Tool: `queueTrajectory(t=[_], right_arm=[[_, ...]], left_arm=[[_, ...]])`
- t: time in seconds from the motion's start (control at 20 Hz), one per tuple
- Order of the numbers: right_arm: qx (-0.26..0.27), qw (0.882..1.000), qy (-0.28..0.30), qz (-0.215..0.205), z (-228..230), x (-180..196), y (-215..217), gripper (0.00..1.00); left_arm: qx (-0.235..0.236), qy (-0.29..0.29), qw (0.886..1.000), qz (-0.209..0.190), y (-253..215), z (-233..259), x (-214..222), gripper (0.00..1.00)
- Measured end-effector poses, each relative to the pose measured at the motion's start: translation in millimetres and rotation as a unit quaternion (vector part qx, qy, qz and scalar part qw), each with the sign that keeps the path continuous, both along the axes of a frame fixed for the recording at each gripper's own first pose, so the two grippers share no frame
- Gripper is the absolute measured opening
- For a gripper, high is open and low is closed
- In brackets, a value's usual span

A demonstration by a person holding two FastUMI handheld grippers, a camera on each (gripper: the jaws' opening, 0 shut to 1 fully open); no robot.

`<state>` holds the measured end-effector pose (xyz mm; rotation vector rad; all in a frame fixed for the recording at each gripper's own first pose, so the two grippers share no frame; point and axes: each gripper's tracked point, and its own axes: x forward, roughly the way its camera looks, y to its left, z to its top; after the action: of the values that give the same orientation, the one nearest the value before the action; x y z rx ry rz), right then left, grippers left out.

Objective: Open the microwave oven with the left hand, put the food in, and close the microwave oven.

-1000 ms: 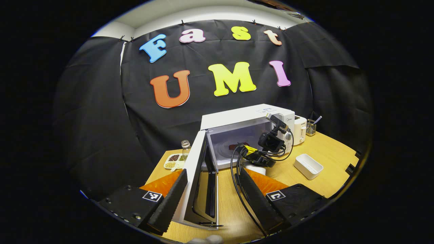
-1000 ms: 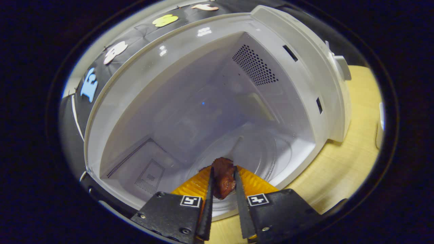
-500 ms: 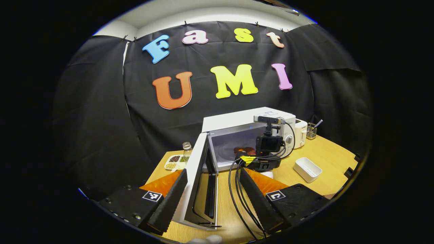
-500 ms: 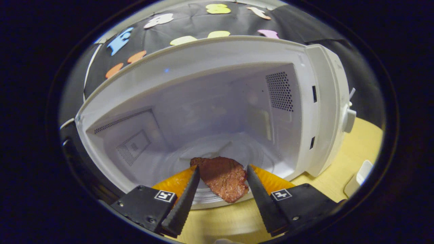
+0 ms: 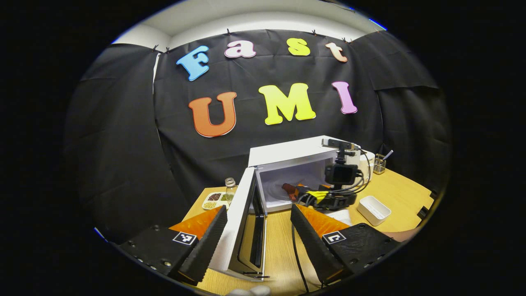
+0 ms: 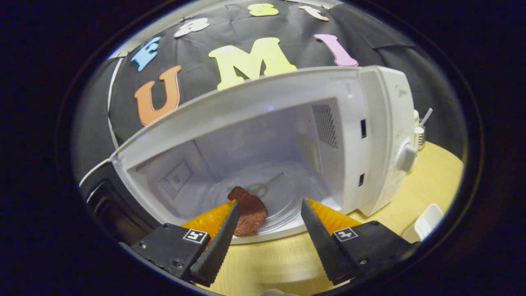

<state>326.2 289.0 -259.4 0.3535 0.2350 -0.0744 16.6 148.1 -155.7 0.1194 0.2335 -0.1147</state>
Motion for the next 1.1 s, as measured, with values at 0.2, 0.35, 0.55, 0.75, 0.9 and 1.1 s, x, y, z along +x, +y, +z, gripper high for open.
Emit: queueTrajectory(t=[0.2, 0.35, 0.55, 0.75, 0.9, 1.1], right_arm=[[-0.024, 0.999, 0.021, 0.026, 27.8, -65.4, -26.4, 0.96], [-0.050, 0.997, 0.031, 0.045, 50.9, -119.1, -55.8, 0.97], [-0.078, 0.995, 0.047, 0.048, 81.1, -188.5, -106.2, 0.97], [-0.070, 0.996, 0.062, 0.009, 98.8, -236.0, -161.5, 0.97], [-0.066, 0.995, 0.076, -0.015, 106.7, -261.9, -187.1, 0.98], [-0.059, 0.994, 0.084, -0.028, 116.5, -281.9, -199.9, 0.97]], left_arm=[[-0.004, -0.007, 1.000, 0.015, 18.9, 10.5, -3.7, 0.95], [0.005, -0.007, 0.999, 0.038, 47.6, 6.8, -7.9, 0.95], [0.006, 0.002, 0.997, 0.079, 91.7, -5.9, -16.9, 0.95], [-0.011, 0.011, 0.992, 0.123, 127.9, -16.4, -27.3, 0.95], [-0.015, 0.018, 0.990, 0.141, 147.5, -31.8, -33.0, 0.95], [-0.027, 0.041, 0.986, 0.160, 168.0, -68.8, -35.8, 0.70]])
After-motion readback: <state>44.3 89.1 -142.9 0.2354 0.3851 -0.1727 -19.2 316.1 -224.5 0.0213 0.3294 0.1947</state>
